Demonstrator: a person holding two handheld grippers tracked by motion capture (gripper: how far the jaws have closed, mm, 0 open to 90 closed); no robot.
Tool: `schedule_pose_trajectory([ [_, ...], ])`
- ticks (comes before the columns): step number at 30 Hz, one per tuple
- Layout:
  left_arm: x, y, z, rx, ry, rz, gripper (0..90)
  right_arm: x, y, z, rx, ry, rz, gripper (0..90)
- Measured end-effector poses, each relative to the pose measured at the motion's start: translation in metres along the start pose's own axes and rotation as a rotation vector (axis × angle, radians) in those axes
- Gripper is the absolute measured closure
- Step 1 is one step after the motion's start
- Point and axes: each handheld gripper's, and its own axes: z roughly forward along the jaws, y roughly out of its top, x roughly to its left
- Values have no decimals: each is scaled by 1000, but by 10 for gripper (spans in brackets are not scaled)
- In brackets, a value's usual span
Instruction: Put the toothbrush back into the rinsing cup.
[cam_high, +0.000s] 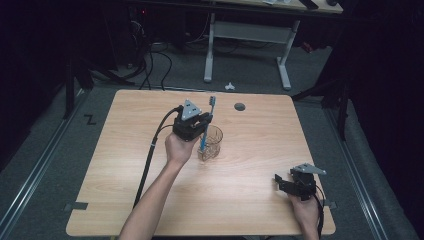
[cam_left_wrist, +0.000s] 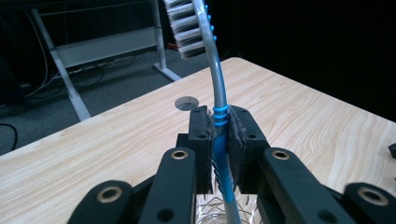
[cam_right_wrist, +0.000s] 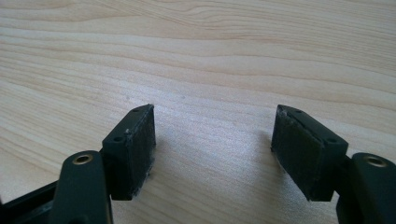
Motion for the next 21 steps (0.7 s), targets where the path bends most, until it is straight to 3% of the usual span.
schedule_pose_trajectory([
  [21,2,0,-6,64,-29,-10,803,0,0,0,1,-1,-1,309],
])
